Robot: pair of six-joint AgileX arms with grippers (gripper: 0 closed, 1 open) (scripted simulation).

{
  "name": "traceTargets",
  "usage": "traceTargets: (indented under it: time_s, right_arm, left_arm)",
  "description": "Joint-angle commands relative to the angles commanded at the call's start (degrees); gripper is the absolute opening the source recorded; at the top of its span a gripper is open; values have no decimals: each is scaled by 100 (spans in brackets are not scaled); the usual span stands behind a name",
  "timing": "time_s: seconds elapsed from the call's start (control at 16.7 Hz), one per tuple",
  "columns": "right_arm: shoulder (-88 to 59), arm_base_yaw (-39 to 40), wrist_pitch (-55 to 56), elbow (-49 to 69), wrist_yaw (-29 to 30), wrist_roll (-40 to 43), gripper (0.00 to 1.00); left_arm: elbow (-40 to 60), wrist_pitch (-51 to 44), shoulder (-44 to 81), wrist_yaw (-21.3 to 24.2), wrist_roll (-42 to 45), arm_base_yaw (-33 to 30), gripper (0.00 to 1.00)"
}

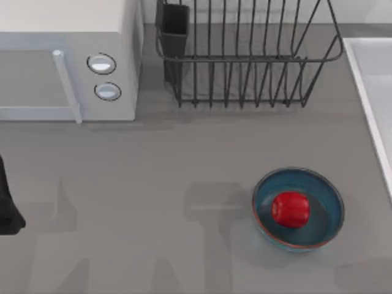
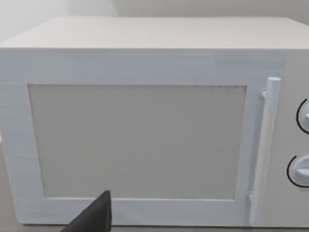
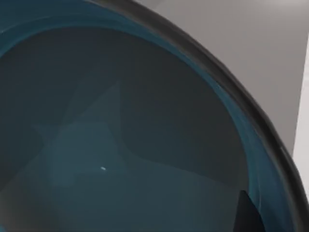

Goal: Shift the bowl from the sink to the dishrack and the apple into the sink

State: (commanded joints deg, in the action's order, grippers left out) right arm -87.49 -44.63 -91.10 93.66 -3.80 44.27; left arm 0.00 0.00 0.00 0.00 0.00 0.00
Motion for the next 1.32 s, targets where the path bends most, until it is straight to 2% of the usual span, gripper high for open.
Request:
traceTargets:
  time_s: [0.12,0.3,0.6,0.96,1.14,1.32]
  right_arm:
    - [-34,299,295,64,172,-213,0]
    - [-150,1202,1086,197,652,-754,0]
    - [-491,3655,3008,340,1843,-1961,0]
    - [-823,6740,5916,265,3444,-3418,0]
    - [-859,7821,7330,197,4158,-3975,0]
    - [-832,8536,8426,144,4719,-4352,0]
  left_arm:
    - [0,0,0,0,0,0,100]
    - [0,0,0,0,0,0,100]
    - [0,0,0,0,0,0,100]
    - [0,0,0,0,0,0,100]
    - [0,0,0,0,0,0,100]
    - [0,0,0,0,0,0,100]
